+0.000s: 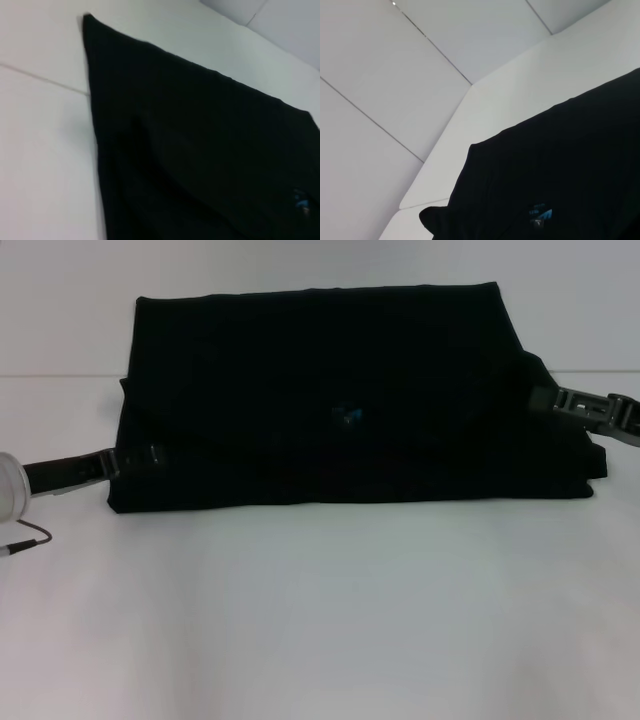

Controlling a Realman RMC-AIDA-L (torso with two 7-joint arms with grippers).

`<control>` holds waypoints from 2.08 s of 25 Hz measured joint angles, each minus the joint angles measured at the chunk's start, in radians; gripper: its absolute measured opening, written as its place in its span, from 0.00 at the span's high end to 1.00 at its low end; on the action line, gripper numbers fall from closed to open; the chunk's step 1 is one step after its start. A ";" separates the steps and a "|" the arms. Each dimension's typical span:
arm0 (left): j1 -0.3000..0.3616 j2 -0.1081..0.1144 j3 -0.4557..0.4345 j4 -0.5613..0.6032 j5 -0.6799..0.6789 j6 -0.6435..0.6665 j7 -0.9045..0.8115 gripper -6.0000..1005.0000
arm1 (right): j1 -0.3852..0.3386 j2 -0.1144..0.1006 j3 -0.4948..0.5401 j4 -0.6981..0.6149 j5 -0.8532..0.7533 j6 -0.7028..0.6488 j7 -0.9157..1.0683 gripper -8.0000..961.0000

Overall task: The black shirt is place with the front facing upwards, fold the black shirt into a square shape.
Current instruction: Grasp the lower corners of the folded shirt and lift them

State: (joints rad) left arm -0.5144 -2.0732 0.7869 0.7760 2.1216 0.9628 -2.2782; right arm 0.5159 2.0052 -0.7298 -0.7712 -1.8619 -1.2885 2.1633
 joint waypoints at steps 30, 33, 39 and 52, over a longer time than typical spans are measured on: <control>-0.024 -0.005 0.012 -0.096 0.035 -0.103 0.014 0.25 | 0.000 0.004 0.020 0.009 0.004 -0.006 -0.014 0.05; -0.024 -0.007 0.008 -0.091 0.048 -0.103 0.004 0.30 | 0.000 0.004 0.020 0.009 0.004 -0.009 -0.014 0.05; -0.023 -0.007 0.004 -0.088 0.046 -0.098 0.001 0.50 | 0.001 -0.001 0.016 0.009 0.004 -0.016 -0.009 0.05; -0.060 0.064 -0.054 -0.129 0.020 0.036 -0.056 0.94 | 0.038 -0.082 0.010 0.005 -0.146 -0.025 0.106 0.06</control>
State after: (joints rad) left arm -0.5744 -2.0094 0.7324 0.6473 2.1416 0.9985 -2.3338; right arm 0.5539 1.9231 -0.7197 -0.7667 -2.0083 -1.3138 2.2693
